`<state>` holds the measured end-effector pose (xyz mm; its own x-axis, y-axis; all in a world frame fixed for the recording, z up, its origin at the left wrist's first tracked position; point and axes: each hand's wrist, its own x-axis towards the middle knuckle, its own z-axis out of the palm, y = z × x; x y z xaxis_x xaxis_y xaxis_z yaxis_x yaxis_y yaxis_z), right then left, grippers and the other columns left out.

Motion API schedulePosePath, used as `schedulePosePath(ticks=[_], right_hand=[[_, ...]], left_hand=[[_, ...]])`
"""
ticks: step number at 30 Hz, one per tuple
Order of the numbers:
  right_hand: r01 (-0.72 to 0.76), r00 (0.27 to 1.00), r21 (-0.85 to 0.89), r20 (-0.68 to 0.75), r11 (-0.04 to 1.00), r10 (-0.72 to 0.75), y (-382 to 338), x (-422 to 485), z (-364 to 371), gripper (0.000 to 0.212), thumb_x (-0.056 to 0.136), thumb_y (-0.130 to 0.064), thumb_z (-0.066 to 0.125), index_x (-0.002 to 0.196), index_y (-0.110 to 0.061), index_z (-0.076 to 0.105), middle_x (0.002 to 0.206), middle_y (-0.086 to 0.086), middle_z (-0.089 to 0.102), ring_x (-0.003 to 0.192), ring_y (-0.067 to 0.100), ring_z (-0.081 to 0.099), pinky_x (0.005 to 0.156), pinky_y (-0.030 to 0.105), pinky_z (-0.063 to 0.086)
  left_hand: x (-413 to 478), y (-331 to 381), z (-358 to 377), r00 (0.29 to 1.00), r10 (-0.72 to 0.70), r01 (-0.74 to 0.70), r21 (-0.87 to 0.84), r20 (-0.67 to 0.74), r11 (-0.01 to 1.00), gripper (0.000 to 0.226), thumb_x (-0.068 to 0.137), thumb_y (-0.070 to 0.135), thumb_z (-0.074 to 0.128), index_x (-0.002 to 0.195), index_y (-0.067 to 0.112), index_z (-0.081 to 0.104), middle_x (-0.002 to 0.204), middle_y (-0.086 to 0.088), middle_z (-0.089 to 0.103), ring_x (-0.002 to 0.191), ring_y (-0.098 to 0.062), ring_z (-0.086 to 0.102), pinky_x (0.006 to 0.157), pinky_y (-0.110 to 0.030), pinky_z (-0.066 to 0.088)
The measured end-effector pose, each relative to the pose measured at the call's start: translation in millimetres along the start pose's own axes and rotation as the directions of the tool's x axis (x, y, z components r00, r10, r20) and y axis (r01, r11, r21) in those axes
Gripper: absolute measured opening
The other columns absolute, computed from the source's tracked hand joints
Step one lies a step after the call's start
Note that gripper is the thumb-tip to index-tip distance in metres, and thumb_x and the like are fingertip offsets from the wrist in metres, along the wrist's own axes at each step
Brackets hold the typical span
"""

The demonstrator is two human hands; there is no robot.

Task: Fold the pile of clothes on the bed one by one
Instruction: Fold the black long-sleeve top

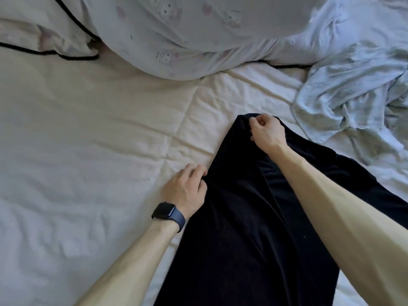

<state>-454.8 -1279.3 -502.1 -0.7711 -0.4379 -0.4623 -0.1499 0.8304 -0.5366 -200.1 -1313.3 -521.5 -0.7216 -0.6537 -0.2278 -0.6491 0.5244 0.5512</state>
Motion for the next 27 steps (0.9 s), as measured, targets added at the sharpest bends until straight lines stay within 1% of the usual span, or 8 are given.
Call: schedulePosePath(ticks=[3, 5, 7, 14, 19, 22, 25, 27], right_hand=[[-0.046, 0.994, -0.001, 0.102, 0.999, 0.046, -9, -2, 2, 0.072, 0.090, -0.072, 0.045, 0.087, -0.003, 0.065, 0.086, 0.009, 0.072, 0.080, 0.028, 0.070, 0.085, 0.043, 0.057], [-0.024, 0.992, -0.072, 0.123, 0.997, 0.033, -18, 0, 4, 0.065, 0.088, -0.073, 0.051, 0.080, -0.010, 0.064, 0.073, 0.003, 0.065, 0.069, 0.021, 0.064, 0.069, 0.034, 0.051], [0.009, 0.995, -0.126, 0.104, 0.992, 0.004, -21, 4, 5, 0.051, 0.092, -0.055, 0.059, 0.081, -0.007, 0.068, 0.067, 0.000, 0.061, 0.063, 0.018, 0.059, 0.059, 0.030, 0.044], [-0.049, 0.998, 0.156, 0.037, 0.987, 0.043, -6, 19, -3, 0.013, 0.095, -0.029, 0.051, 0.092, -0.028, 0.063, 0.080, -0.007, 0.062, 0.081, 0.020, 0.063, 0.073, 0.038, 0.052], [-0.097, 0.992, 0.177, 0.098, 0.979, 0.081, -4, 16, -6, 0.023, 0.087, -0.039, 0.057, 0.086, -0.017, 0.062, 0.087, -0.002, 0.070, 0.076, 0.018, 0.067, 0.072, 0.036, 0.054], [0.004, 0.995, -0.002, 0.102, 1.000, -0.004, -11, 16, -4, 0.042, 0.084, -0.058, 0.060, 0.075, -0.018, 0.056, 0.068, 0.002, 0.060, 0.063, 0.020, 0.058, 0.064, 0.035, 0.048], [0.026, 0.996, 0.053, 0.087, 0.998, -0.030, -12, 22, 2, 0.015, 0.089, -0.032, 0.067, 0.095, -0.021, 0.058, 0.087, -0.006, 0.065, 0.082, 0.015, 0.062, 0.072, 0.030, 0.049], [0.016, 0.994, 0.224, 0.104, 0.975, -0.040, -13, 19, 5, 0.020, 0.089, -0.016, 0.061, 0.107, -0.025, 0.058, 0.105, -0.007, 0.069, 0.093, 0.014, 0.064, 0.072, 0.024, 0.048]], left_hand=[[0, 3, 2, 0.998, -0.042, 0.045, -0.046, 0.056, 0.998, 0.034, 0.084, 0.021, 0.060, 0.117, 0.026, 0.056, 0.107, 0.005, 0.059, 0.090, -0.020, 0.060, 0.065, -0.031, 0.043], [4, 10, 0, 0.992, -0.093, 0.103, -0.129, 0.079, 0.986, 0.040, 0.084, 0.027, 0.059, 0.123, 0.026, 0.052, 0.113, 0.004, 0.060, 0.098, -0.020, 0.060, 0.079, -0.035, 0.049], [8, 16, -1, 0.983, -0.155, 0.168, -0.130, 0.102, 0.977, 0.042, 0.088, 0.032, 0.058, 0.128, 0.026, 0.047, 0.119, 0.003, 0.060, 0.104, -0.021, 0.059, 0.084, -0.036, 0.050], [22, 17, -6, 0.958, -0.188, 0.200, -0.035, 0.216, 0.979, 0.026, 0.092, 0.024, 0.053, 0.116, 0.032, 0.049, 0.105, 0.010, 0.058, 0.096, -0.017, 0.059, 0.064, -0.030, 0.043], [27, 22, -9, 0.917, -0.233, 0.268, -0.069, 0.323, 0.961, 0.029, 0.086, 0.030, 0.058, 0.115, 0.031, 0.053, 0.107, 0.011, 0.054, 0.096, -0.015, 0.056, 0.076, -0.031, 0.049], [33, 32, -12, 0.882, -0.321, 0.384, -0.131, 0.345, 0.914, 0.031, 0.088, 0.043, 0.053, 0.115, 0.028, 0.059, 0.108, 0.009, 0.059, 0.098, -0.017, 0.058, 0.084, -0.034, 0.050], [36, 37, -12, 0.860, -0.386, 0.459, -0.175, 0.332, 0.871, 0.033, 0.094, 0.052, 0.049, 0.109, 0.027, 0.064, 0.100, 0.011, 0.063, 0.095, -0.015, 0.059, 0.081, -0.031, 0.047], [38, 36, -12, 0.867, -0.386, 0.438, -0.113, 0.316, 0.892, 0.030, 0.093, 0.055, 0.055, 0.101, 0.026, 0.061, 0.092, 0.010, 0.063, 0.087, -0.016, 0.059, 0.075, -0.031, 0.048]])
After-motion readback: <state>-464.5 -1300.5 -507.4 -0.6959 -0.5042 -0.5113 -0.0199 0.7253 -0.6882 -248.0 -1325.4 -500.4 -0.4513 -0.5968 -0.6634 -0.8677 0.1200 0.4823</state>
